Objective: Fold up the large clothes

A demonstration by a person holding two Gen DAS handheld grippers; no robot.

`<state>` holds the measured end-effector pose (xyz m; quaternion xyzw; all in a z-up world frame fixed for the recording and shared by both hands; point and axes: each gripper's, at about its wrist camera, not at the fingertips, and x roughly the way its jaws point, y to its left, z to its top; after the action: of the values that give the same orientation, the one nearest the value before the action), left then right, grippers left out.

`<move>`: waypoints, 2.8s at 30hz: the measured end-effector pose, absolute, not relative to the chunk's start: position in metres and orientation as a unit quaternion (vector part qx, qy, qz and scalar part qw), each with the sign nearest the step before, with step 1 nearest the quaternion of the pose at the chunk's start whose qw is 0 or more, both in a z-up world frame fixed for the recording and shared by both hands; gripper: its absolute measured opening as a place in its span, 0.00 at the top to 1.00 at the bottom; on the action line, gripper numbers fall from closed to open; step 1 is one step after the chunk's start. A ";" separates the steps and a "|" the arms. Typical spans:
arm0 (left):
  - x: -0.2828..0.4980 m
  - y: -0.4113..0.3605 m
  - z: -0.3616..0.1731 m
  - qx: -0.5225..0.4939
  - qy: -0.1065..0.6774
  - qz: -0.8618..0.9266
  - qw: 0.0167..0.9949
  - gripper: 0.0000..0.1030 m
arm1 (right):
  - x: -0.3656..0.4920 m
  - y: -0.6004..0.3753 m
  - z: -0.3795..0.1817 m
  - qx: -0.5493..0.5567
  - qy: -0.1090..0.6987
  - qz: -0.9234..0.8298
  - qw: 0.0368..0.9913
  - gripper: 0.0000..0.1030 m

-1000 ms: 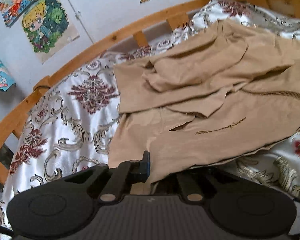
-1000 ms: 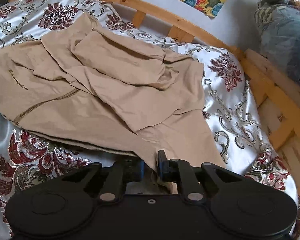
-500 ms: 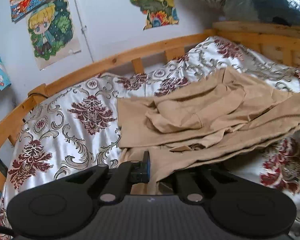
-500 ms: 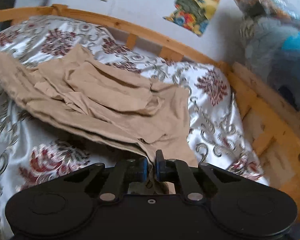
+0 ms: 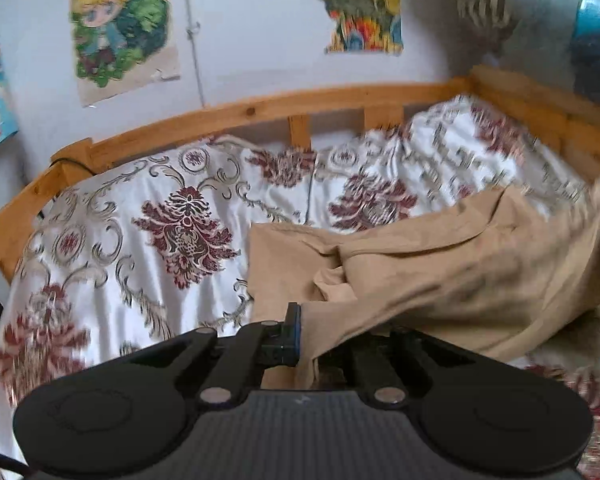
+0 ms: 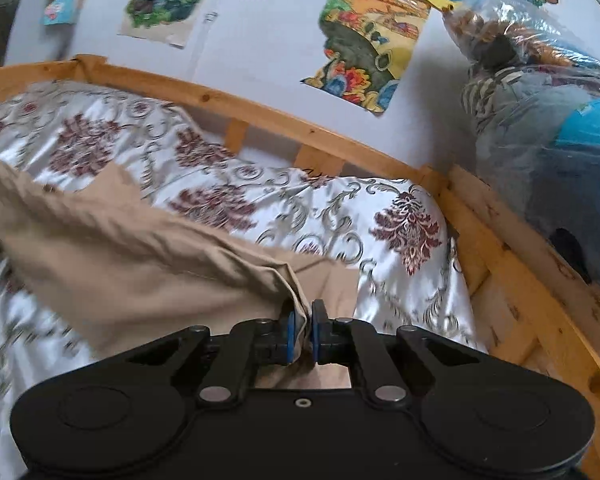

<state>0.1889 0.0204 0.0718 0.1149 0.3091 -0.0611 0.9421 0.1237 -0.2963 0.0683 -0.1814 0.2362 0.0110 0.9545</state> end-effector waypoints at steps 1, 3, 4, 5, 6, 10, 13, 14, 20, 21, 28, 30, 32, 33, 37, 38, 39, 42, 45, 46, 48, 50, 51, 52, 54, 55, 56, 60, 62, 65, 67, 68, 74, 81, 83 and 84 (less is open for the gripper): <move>0.203 0.017 0.068 0.124 0.318 -0.058 0.938 0.98 | 0.141 -0.293 0.065 -0.193 0.234 0.007 0.953 0.89; 0.235 0.013 0.056 0.137 0.340 -0.054 0.929 0.97 | 0.169 -0.287 0.053 -0.217 0.231 0.003 0.948 0.88; 0.249 0.011 0.050 0.139 0.353 -0.055 0.924 0.97 | 0.184 -0.284 0.045 -0.224 0.233 0.002 0.946 0.88; 0.266 0.012 0.043 0.136 0.370 -0.057 0.917 0.97 | 0.199 -0.283 0.037 -0.225 0.238 0.003 0.945 0.88; 0.283 0.013 0.036 0.130 0.389 -0.060 0.910 0.97 | 0.214 -0.283 0.029 -0.221 0.246 0.005 0.944 0.88; 0.341 0.028 0.006 0.079 0.467 -0.063 0.878 0.90 | 0.268 -0.284 -0.009 -0.206 0.283 0.003 0.937 0.73; 0.360 0.039 -0.009 0.042 0.501 -0.069 0.862 0.80 | 0.284 -0.293 -0.015 -0.149 0.287 0.008 0.946 0.62; 0.361 0.043 -0.011 0.034 0.503 -0.073 0.861 0.74 | 0.284 -0.296 -0.013 -0.123 0.287 0.012 0.950 0.58; 0.345 0.059 0.008 0.012 0.442 -0.066 0.894 0.10 | 0.256 -0.321 0.020 -0.018 0.225 0.061 0.972 0.09; 0.342 0.061 0.015 0.001 0.432 -0.065 0.900 0.08 | 0.247 -0.323 0.025 -0.013 0.215 0.067 0.974 0.04; 0.304 0.079 0.042 -0.045 0.378 -0.075 0.922 0.01 | 0.156 -0.332 0.040 -0.081 0.144 0.115 0.980 0.01; 0.288 0.085 0.040 -0.038 0.365 -0.104 0.924 0.01 | 0.129 -0.330 0.030 -0.128 0.144 0.125 0.973 0.01; 0.271 0.087 0.034 -0.017 0.365 -0.129 0.922 0.01 | 0.107 -0.324 0.012 -0.185 0.157 0.123 0.962 0.01; 0.263 0.088 0.029 -0.005 0.367 -0.137 0.920 0.01 | 0.100 -0.321 0.002 -0.211 0.165 0.123 0.956 0.01; 0.240 0.090 0.011 0.000 0.381 -0.159 0.911 0.01 | 0.100 -0.306 -0.033 -0.303 0.192 0.116 0.926 0.01; 0.238 0.087 0.006 0.008 0.385 -0.162 0.908 0.01 | 0.105 -0.304 -0.039 -0.313 0.194 0.109 0.923 0.01; 0.237 0.084 0.001 0.019 0.390 -0.156 0.907 0.01 | 0.110 -0.304 -0.042 -0.311 0.196 0.107 0.924 0.07; 0.241 0.070 -0.009 0.068 0.403 -0.133 0.903 0.06 | 0.128 -0.314 -0.039 -0.248 0.208 0.106 0.940 0.44; 0.244 0.064 -0.010 0.071 0.383 -0.136 0.911 0.28 | 0.141 -0.328 -0.030 -0.174 0.202 0.093 0.959 0.78; 0.246 0.063 -0.009 0.066 0.376 -0.135 0.914 0.54 | 0.146 -0.333 -0.025 -0.156 0.198 0.084 0.964 0.82; 0.250 0.065 -0.008 0.043 0.370 -0.125 0.920 0.88 | 0.156 -0.341 -0.018 -0.131 0.190 0.070 0.971 0.87; 0.250 0.074 -0.006 0.004 0.350 -0.097 0.932 0.98 | 0.170 -0.351 -0.011 -0.110 0.183 0.042 0.976 0.91; 0.250 0.083 -0.004 -0.024 0.337 -0.078 0.938 0.99 | 0.177 -0.357 -0.008 -0.099 0.182 0.027 0.978 0.92; 0.250 0.093 -0.001 -0.052 0.328 -0.060 0.941 0.99 | 0.186 -0.365 -0.006 -0.080 0.182 0.005 0.980 0.92; 0.252 0.119 0.003 -0.109 0.319 -0.016 0.941 0.99 | 0.202 -0.384 -0.005 -0.030 0.187 -0.032 0.981 0.93; 0.255 0.131 0.004 -0.131 0.324 -0.005 0.937 0.99 | 0.212 -0.394 -0.007 -0.004 0.193 -0.047 0.980 0.93; 0.259 0.141 0.003 -0.149 0.333 0.000 0.931 0.99 | 0.219 -0.403 -0.011 0.019 0.201 -0.060 0.977 0.93; 0.280 0.144 0.000 -0.122 0.382 0.020 0.916 0.96 | 0.247 -0.430 -0.046 0.092 0.241 -0.100 0.961 0.93; 0.288 0.137 -0.001 -0.097 0.403 0.038 0.909 0.90 | 0.251 -0.430 -0.064 0.099 0.249 -0.103 0.958 0.92; 0.282 0.132 0.000 -0.093 0.400 0.048 0.910 0.44 | 0.245 -0.424 -0.071 0.064 0.243 -0.095 0.963 0.87; 0.273 0.131 0.001 -0.110 0.380 0.068 0.916 0.16 | 0.237 -0.422 -0.066 0.052 0.239 -0.103 0.964 0.69; 0.265 0.132 0.002 -0.124 0.364 0.078 0.920 0.16 | 0.233 -0.420 -0.063 0.042 0.232 -0.108 0.966 0.63; 0.227 0.132 -0.008 -0.134 0.365 0.023 0.921 0.31 | 0.207 -0.406 -0.040 0.018 0.218 -0.095 0.971 0.25; 0.213 0.130 -0.030 -0.141 0.380 0.034 0.914 0.85 | 0.180 -0.418 -0.048 0.141 0.297 -0.076 0.941 0.42; 0.213 0.128 -0.025 -0.140 0.371 0.055 0.916 0.91 | 0.179 -0.431 -0.054 0.184 0.305 -0.089 0.930 0.65; 0.212 0.128 -0.017 -0.142 0.363 0.063 0.919 0.91 | 0.178 -0.436 -0.057 0.198 0.309 -0.097 0.925 0.92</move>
<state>0.2116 0.1282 -0.0174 -0.1425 0.3634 0.0625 0.9185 0.1778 -0.4361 -0.0568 0.1976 0.3090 -0.0973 0.9252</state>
